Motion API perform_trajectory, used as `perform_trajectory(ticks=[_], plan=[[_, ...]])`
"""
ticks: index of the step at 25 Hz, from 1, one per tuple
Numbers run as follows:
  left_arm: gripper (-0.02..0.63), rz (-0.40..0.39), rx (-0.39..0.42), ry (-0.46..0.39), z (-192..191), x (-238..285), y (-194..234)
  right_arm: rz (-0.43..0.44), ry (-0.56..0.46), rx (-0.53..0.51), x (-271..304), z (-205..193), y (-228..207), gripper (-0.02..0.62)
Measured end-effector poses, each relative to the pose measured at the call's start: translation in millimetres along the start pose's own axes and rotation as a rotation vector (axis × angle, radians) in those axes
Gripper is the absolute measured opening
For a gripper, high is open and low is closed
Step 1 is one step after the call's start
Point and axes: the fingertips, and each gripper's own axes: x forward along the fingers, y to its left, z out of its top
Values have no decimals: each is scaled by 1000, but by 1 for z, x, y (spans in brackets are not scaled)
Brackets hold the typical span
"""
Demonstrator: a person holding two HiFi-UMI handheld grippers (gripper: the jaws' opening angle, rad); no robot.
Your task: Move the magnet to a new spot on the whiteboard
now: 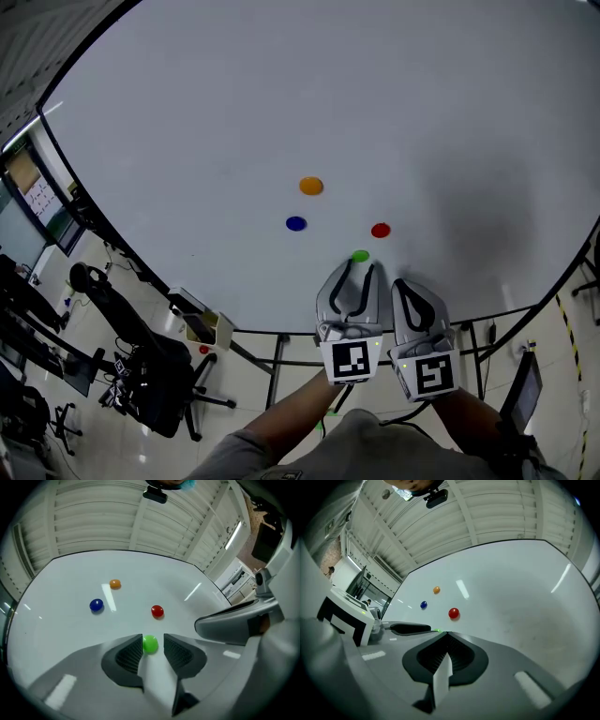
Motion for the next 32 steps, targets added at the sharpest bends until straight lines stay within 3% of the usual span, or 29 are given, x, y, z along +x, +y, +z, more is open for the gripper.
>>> perform_trajectory(ticks=[7,13,24,32], plan=[[164,77,68,20,-8,13,5,-3,-8,-10,3,1,-12,8],[140,123,95,21,-9,13,5,18,-3,-8,3,-1,-16,8],[123,130,88,32,-5,15,2,99,-16,18,12,-2,-13,8],[123,151,35,39,-7,14,4,149,-21,51,14,-6,-12,8]])
